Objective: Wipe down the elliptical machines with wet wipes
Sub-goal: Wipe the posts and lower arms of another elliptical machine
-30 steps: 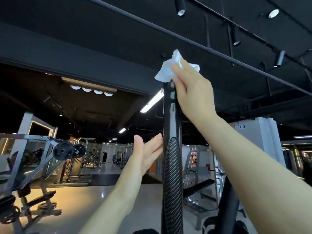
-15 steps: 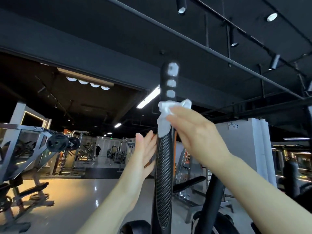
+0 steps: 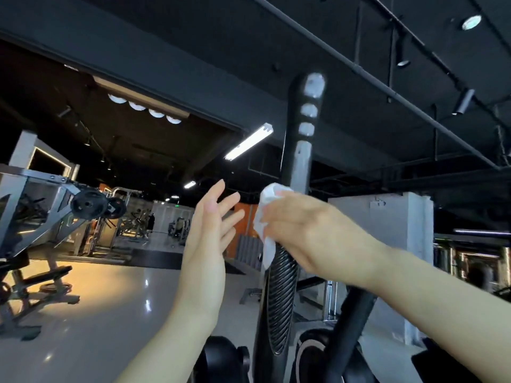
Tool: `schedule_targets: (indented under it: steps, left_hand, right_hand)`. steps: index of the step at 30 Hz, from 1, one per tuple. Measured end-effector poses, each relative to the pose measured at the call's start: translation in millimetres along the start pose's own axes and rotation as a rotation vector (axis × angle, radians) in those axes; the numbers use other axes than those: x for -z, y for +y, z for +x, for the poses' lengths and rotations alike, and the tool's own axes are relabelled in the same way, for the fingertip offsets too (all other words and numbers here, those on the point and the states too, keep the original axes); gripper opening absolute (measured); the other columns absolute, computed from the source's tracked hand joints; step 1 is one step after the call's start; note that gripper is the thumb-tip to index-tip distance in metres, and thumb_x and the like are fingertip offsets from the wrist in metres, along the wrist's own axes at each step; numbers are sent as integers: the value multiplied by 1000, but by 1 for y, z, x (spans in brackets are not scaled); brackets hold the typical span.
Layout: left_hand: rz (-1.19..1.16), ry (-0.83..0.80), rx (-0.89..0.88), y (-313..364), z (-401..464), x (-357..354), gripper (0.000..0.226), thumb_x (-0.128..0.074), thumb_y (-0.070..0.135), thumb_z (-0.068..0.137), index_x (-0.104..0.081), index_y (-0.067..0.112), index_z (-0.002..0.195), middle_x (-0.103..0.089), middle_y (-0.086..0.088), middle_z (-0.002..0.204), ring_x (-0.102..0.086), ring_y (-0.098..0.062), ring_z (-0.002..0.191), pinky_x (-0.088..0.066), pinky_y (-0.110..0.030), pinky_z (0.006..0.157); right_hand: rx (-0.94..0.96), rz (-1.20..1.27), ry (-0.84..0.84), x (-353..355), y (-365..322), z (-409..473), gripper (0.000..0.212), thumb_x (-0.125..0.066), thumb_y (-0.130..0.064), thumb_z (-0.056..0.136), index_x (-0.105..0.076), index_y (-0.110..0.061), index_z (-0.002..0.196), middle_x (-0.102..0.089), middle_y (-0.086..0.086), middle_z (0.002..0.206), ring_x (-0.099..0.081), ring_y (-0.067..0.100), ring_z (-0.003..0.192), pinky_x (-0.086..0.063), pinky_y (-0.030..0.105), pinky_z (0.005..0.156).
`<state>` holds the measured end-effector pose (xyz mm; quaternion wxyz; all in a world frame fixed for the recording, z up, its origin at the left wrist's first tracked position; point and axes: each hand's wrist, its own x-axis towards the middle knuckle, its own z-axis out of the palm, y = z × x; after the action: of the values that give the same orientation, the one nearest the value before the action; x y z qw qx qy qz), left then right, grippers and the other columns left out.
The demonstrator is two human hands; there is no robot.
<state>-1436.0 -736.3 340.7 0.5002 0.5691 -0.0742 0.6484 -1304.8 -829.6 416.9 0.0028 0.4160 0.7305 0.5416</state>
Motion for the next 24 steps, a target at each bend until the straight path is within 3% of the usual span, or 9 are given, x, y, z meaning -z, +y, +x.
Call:
schedule_targets:
  steps: [2,5,9,12,14,16,19,24]
  left_hand:
    - [9,-27,20,-2,-2,0,46,-29,61,83,-49,48,123,-61,18,129,-60,4,114,-43,-24,102]
    - [57,-89,65,-6,-11,-2,48,-28,61,83,-49,47,123,-61,19,128,-59,5,114,-43,-25,103]
    - [34,-81,128,-5,-14,4,50,-31,60,85,-56,40,123,-65,16,123,-62,3,111,-46,-28,102]
    - [54,-110,159,-3,-11,7,53,-32,61,84,-54,39,127,-64,16,125,-61,2,114,-45,-28,103]
    - [64,-146,189,-2,-11,7,51,-32,63,82,-53,43,125,-63,17,127,-60,2,115,-46,-30,104]
    - [64,-185,233,-3,-12,6,49,-33,64,81,-52,46,123,-62,18,128,-61,0,115,-47,-34,103]
    - [81,-224,288,-3,-17,9,46,-33,65,83,-51,49,123,-63,19,126,-63,-4,113,-50,-38,100]
    - [136,-164,271,4,-21,18,47,-33,60,88,-51,41,127,-59,16,131,-58,-1,118,-48,-34,103]
  right_hand:
    - [60,9,-49,-9,-13,-10,27,-48,5,93,-70,-9,88,-65,6,95,-55,26,96,-38,27,101]
    - [73,-81,-9,-11,-21,-23,21,-53,1,95,-71,-8,97,-67,8,104,-58,26,105,-42,31,103]
    - [32,-81,73,-5,-31,-30,20,-57,1,93,-72,-4,105,-68,13,113,-63,29,109,-53,40,92]
    - [-338,-1,448,20,5,-8,25,-54,0,93,-72,-7,108,-68,11,116,-63,24,103,-47,24,89]
    - [-546,102,576,22,17,8,26,-53,-5,95,-71,-9,113,-69,9,118,-61,14,102,-39,11,89]
    - [-566,81,523,-1,4,17,29,-54,1,90,-71,-5,112,-69,13,117,-64,23,105,-37,14,93]
    - [-497,37,460,-31,-36,6,26,-50,5,84,-73,-1,96,-69,17,111,-62,32,111,-46,35,102]
    - [-507,71,391,-61,-105,-29,22,-49,4,87,-71,0,87,-69,12,95,-62,28,100,-30,26,113]
